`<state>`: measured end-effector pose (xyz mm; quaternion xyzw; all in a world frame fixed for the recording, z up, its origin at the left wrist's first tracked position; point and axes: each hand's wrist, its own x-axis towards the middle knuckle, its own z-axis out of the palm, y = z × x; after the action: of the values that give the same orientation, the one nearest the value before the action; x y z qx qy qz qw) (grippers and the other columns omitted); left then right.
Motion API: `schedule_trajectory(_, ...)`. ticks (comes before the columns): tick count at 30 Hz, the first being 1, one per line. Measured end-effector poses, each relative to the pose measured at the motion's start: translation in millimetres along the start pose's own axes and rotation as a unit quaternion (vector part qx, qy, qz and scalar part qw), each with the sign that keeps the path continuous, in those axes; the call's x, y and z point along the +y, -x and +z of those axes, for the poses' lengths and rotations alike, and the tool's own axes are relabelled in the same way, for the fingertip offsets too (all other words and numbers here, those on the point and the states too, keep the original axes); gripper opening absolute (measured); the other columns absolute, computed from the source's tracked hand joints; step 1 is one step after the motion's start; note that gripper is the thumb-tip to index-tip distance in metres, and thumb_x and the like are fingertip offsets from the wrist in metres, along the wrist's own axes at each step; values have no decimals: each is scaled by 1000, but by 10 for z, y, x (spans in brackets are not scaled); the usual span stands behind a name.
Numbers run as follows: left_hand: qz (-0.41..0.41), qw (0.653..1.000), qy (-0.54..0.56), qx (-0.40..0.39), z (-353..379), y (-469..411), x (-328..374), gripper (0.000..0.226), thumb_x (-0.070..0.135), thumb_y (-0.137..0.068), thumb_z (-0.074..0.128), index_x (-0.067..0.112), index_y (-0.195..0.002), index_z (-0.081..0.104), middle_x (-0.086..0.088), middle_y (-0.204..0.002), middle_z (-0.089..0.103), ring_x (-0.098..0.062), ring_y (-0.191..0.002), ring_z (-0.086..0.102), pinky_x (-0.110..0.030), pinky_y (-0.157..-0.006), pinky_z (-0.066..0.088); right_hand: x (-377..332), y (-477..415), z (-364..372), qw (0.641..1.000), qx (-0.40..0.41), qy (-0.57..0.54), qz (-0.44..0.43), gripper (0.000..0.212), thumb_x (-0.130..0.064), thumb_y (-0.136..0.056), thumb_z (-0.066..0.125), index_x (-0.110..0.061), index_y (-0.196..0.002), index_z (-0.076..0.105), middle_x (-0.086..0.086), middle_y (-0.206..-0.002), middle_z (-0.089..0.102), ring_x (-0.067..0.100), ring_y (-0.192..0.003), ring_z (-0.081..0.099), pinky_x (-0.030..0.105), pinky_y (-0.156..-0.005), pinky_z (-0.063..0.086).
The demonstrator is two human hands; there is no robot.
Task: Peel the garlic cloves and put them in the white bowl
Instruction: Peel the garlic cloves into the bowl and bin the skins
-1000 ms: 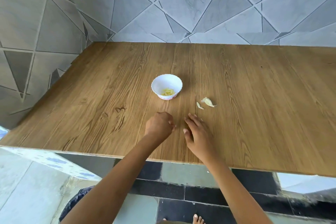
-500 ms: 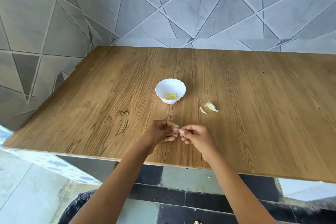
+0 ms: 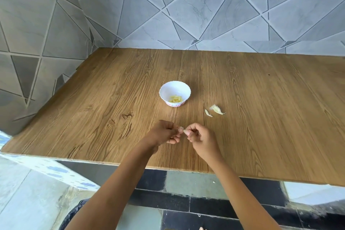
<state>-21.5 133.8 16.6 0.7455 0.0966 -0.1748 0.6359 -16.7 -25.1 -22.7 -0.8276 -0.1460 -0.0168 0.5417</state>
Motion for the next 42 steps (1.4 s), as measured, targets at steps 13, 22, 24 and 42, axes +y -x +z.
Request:
schedule_trajectory(13,152,976,-141,70,68,-45,-101,5,9,-86,67,4,-86,67,2,-67,63,-1,-58,56,-16,-61,47,-126,-65,-85,935,-64,-235,258,9,-7,-91,59,-3,-86,66,4,-71,63,10,-63,60,17,-60,52)
schedule_trajectory(22,291,926,-203,127,108,-53,-260,2,11,-86,68,9,-85,69,8,-72,66,0,-65,61,-12,-64,46,-125,-47,-142,906,-44,-300,295,6,-6,-88,63,-5,-83,67,5,-71,65,9,-62,61,16,-58,52)
schedule_trajectory(24,194,968,-111,112,134,-43,-233,9,12,-89,65,12,-80,66,1,-65,64,-6,-58,61,-23,-62,51,-51,-18,-128,972,-22,-167,162,13,-9,-90,62,-17,-79,66,-1,-70,66,8,-64,62,21,-62,52)
schedule_trajectory(42,131,990,20,45,115,9,-152,12,7,-92,59,7,-81,65,-3,-72,65,-8,-66,64,-19,-64,53,-113,-70,-193,912,-75,-305,264,6,-6,-87,64,-2,-86,68,6,-72,67,10,-64,64,17,-61,53)
